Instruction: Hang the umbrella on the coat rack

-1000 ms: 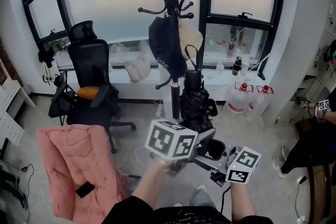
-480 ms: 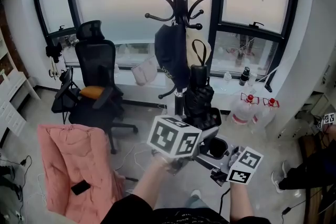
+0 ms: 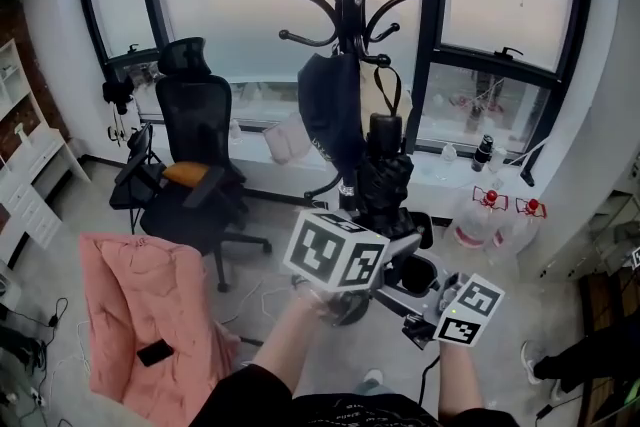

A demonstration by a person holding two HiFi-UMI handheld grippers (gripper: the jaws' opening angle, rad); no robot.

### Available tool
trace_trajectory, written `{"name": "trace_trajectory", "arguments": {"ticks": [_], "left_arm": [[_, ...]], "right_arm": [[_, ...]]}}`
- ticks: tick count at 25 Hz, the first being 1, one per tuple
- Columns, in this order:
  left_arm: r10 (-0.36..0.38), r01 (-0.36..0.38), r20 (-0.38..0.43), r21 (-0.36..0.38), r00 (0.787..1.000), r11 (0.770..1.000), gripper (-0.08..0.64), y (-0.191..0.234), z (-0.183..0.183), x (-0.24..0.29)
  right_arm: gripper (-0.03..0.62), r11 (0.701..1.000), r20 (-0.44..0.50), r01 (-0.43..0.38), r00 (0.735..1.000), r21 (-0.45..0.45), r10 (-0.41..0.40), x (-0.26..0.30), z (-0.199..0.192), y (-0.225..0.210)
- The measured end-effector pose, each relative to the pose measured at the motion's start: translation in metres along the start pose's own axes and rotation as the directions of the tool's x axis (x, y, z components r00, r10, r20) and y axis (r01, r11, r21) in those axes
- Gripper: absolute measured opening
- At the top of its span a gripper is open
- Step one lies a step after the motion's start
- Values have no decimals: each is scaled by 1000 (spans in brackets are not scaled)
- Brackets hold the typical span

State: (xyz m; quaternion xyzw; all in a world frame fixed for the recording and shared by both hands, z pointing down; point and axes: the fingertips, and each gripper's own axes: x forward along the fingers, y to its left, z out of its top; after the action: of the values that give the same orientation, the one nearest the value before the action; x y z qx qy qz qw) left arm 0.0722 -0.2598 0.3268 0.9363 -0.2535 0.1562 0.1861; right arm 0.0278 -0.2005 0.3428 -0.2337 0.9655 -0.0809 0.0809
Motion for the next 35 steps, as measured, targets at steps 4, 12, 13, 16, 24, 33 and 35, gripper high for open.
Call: {"name": "trace_trajectory", "arguments": {"ticks": [4, 12, 13, 16, 24, 33, 35], "left_arm": [[24, -24, 7, -4, 1000, 1000, 272, 8, 12, 8], [53, -53, 19, -18, 998, 998, 272, 24, 25, 20], [52, -52, 20, -25, 998, 998, 272, 26, 25, 22], [54, -53, 16, -38, 998, 998, 272, 30, 26, 29], [74, -72, 23, -56, 997, 996, 272, 39, 28, 34], [79, -78, 9, -77, 997, 994, 272, 49, 29, 39], [81, -81, 6, -75, 997, 994, 272, 50, 30, 39]], "right_arm": [[307, 1000, -1, -22, 1000, 0, 22, 1, 7, -14], [307, 998, 2, -59, 998, 2, 59, 6, 14, -35], [307, 998, 3, -63, 998, 3, 63, 7, 15, -37], [307, 997, 3, -72, 997, 9, 72, 7, 16, -45], [307, 995, -5, -94, 996, 15, 94, 9, 14, -54], [307, 994, 1, -106, 994, 34, 106, 14, 15, -63], [307, 993, 5, -108, 994, 35, 108, 15, 15, -63]]}}
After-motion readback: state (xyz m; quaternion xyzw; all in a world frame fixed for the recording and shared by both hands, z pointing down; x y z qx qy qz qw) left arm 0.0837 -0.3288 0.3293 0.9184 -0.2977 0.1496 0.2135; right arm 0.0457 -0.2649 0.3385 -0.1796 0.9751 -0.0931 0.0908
